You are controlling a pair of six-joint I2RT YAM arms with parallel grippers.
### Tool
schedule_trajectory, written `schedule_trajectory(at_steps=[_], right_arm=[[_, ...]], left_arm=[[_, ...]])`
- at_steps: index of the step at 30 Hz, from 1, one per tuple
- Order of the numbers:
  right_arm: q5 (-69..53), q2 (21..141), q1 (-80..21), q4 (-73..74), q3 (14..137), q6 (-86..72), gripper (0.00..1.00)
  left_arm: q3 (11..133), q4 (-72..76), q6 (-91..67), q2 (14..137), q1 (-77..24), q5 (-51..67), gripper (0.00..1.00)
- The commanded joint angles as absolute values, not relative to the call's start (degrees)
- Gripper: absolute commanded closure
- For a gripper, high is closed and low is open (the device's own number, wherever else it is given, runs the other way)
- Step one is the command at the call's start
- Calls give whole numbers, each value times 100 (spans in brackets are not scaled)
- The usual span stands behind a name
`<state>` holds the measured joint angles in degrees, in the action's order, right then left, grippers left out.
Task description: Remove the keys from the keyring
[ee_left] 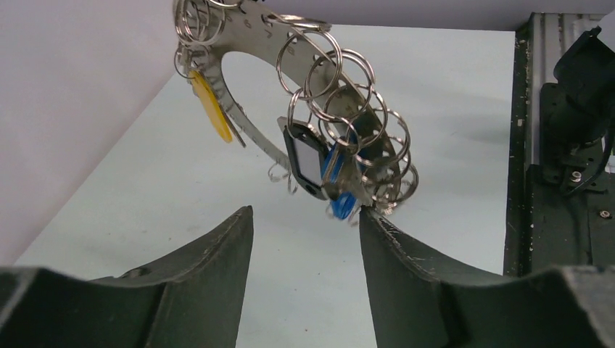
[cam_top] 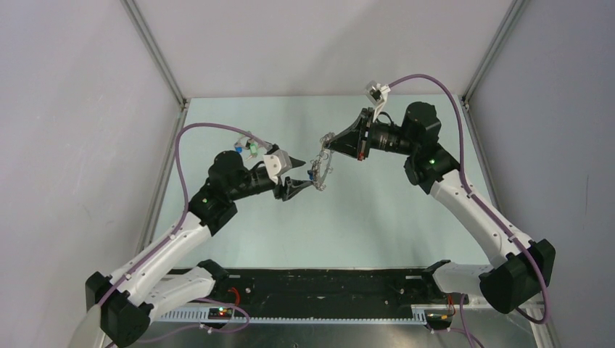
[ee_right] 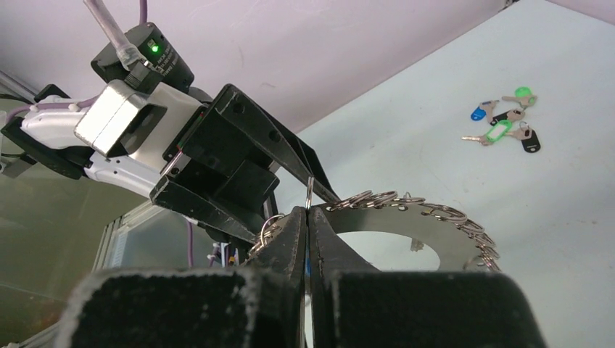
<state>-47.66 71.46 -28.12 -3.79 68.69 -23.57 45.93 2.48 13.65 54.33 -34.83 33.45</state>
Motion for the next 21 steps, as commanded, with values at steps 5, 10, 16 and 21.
schedule_trajectory(at_steps=[5,10,16,21], right_arm=[[-5029,7125,-2892,-865,7165,-2524,100],[-4983,7159,-2979,-841,7166,-2504,100],[-4902,7214,-3060,-836,7166,-2500,100],[-4830,7230,-3159,-793,7171,-2444,100]], left_arm=[[4717,479,1443,5454,-3566,3622,51],[4690,483,1470,5414,-3691,3896,53],[4676,483,1500,5323,-3788,4076,59],[4708,483,1462,5293,-3795,4058,63]])
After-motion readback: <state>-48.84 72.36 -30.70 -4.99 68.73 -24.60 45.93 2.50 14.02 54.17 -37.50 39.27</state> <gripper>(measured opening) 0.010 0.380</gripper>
